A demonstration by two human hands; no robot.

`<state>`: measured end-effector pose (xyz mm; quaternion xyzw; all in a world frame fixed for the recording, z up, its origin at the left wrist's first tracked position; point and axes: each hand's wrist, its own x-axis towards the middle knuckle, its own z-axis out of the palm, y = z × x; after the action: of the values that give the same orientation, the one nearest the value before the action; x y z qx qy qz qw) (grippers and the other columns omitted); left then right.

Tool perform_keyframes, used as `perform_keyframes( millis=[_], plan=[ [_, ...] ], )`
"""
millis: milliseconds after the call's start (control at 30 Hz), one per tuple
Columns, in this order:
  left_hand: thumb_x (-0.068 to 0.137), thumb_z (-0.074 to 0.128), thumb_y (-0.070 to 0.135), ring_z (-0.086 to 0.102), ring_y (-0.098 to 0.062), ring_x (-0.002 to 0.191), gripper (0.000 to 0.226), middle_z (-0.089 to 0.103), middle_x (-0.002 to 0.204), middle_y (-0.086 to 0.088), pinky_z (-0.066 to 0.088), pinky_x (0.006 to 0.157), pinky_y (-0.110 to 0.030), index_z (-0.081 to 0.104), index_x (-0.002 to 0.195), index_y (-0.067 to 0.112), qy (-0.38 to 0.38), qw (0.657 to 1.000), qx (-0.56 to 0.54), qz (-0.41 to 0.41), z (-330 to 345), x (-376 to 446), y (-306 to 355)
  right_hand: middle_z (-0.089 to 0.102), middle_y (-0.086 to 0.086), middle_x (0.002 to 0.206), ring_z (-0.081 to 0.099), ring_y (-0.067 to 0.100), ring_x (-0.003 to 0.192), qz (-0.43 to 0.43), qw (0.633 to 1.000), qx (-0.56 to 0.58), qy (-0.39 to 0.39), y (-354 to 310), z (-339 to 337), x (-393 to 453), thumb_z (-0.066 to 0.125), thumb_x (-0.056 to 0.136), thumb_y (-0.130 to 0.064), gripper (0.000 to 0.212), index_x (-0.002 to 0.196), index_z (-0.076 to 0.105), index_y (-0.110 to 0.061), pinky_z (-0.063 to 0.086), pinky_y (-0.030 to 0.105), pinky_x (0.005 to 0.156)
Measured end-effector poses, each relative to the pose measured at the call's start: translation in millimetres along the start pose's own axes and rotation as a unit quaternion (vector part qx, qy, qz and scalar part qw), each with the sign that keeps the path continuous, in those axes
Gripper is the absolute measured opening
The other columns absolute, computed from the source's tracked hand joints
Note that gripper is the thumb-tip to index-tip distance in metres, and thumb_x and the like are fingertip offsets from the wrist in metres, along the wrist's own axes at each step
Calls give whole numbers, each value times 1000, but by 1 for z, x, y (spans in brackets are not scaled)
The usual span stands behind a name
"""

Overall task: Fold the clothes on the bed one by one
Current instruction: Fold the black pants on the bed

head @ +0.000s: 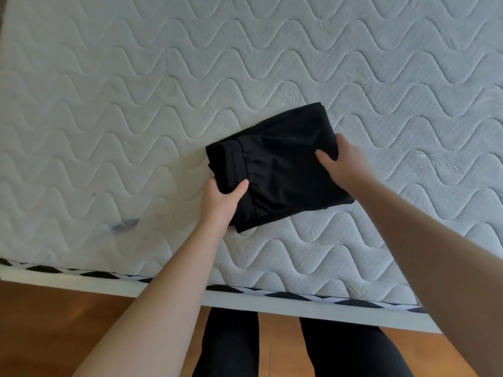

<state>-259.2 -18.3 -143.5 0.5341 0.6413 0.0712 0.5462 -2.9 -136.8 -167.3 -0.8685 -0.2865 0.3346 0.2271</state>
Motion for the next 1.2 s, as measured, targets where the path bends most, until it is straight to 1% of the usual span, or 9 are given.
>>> perform_keyframes(
  millis=[167, 333, 400, 467, 567, 667, 833, 1000, 1200],
  plan=[
    [77, 73, 47, 58, 17, 83, 31, 63, 95, 25, 45, 70, -15, 48, 95, 45, 3, 997, 43, 62, 2, -40, 8, 57, -14, 90, 55, 8, 79, 4, 999, 36, 31, 5, -20, -56, 54, 94, -46, 22, 106, 48, -29, 39, 24, 61],
    [78, 71, 47, 56, 20, 86, 42, 58, 94, 43, 41, 63, -1, 44, 111, 47, -29, 994, 63, 86, -16, -89, 31, 52, -26, 84, 51, -2, 73, 23, 997, 37, 62, -6, -58, -130, 51, 95, -48, 29, 119, 44, -33, 35, 19, 57],
    [78, 70, 50, 55, 22, 88, 43, 55, 93, 47, 42, 67, -6, 44, 112, 51, -62, 992, 81, 80, -28, -108, 40, 52, -26, 86, 54, 4, 77, 32, 996, 46, 65, -11, -73, -162, 51, 95, -49, 34, 124, 41, -35, 38, 24, 60],
    [78, 70, 52, 59, 13, 94, 45, 59, 97, 39, 48, 78, -16, 44, 115, 51, -102, 988, 90, 73, -41, -122, 49, 55, -23, 92, 56, 11, 85, 39, 995, 59, 72, -21, -90, -192, 53, 94, -48, 39, 129, 41, -35, 41, 26, 64],
    [78, 71, 53, 60, 2, 101, 53, 59, 108, 28, 53, 92, -35, 43, 123, 45, -145, 980, 107, 88, -67, -147, 66, 58, -16, 98, 55, 8, 87, 47, 993, 71, 87, -49, -108, -236, 56, 93, -48, 44, 132, 41, -34, 37, 14, 62],
    [68, 69, 63, 60, 4, 100, 68, 59, 107, 29, 53, 86, -30, 42, 127, 43, -187, 962, 139, 141, -82, -173, 97, 58, -21, 102, 54, -1, 87, 82, 982, 112, 125, -70, -127, -285, 57, 92, -48, 45, 132, 40, -38, 37, 13, 66],
    [71, 69, 59, 53, 25, 88, 67, 55, 99, 34, 41, 71, -10, 39, 129, 44, -236, 912, 191, 276, -116, -213, 159, 61, -29, 94, 56, -19, 84, 114, 953, 185, 209, -116, -146, -358, 62, 88, -46, 45, 128, 42, -42, 40, 13, 65],
    [72, 70, 58, 52, 26, 89, 64, 55, 100, 38, 41, 72, -10, 38, 127, 48, -293, 862, 212, 355, -134, -254, 203, 64, -31, 98, 59, -16, 90, 126, 914, 238, 303, -148, -148, -421, 66, 87, -46, 49, 130, 42, -42, 45, 8, 67],
    [72, 70, 58, 60, 14, 92, 54, 62, 97, 36, 49, 77, -21, 40, 117, 56, -359, 816, 216, 399, -114, -307, 232, 61, -41, 95, 60, -16, 88, 149, 861, 257, 413, -156, -158, -490, 66, 88, -40, 44, 126, 44, -42, 42, 0, 66]
  ],
)
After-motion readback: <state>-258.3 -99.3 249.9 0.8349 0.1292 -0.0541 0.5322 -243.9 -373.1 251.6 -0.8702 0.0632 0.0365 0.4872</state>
